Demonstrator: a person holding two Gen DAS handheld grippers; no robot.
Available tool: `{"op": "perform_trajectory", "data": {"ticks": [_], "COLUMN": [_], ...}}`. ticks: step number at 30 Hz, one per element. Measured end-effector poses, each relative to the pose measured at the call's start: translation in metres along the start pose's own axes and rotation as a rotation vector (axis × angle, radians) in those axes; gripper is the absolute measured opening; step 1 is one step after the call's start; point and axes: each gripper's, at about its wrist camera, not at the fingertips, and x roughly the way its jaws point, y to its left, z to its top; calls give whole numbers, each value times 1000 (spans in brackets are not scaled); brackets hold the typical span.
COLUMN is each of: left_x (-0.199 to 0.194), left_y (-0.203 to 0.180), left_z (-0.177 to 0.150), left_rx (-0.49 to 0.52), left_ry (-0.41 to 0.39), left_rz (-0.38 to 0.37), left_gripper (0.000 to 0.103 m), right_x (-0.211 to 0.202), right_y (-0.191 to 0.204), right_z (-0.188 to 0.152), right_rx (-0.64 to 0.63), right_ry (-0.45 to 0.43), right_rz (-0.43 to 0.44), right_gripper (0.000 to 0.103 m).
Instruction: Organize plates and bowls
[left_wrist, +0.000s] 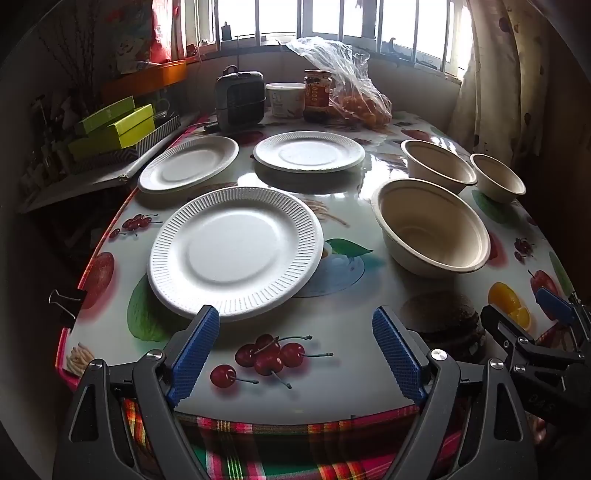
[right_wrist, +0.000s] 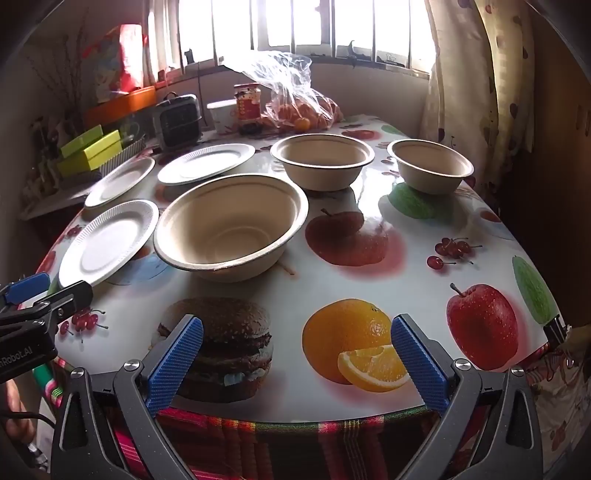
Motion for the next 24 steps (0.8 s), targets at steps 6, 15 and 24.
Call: {"op": "perform_trajectory", "data": {"ticks": [6, 15, 24], "left_x": [0, -1, -1], "left_y": [-2, 3, 3], "left_z": [-2, 0, 2], "left_rx": [-9, -15, -7], "left_ry": [12, 17, 15], "left_rz": [-8, 13, 19], "left_gripper": [85, 85, 85], "right_x": [-2, -2, -2], "right_y": [4, 5, 9], "right_z": [4, 5, 6], "right_rx": [-5, -15, -24], "right_ry": [-8, -38, -44], "right_rz": [12, 27, 35], "right_gripper": [103, 103, 103]}}
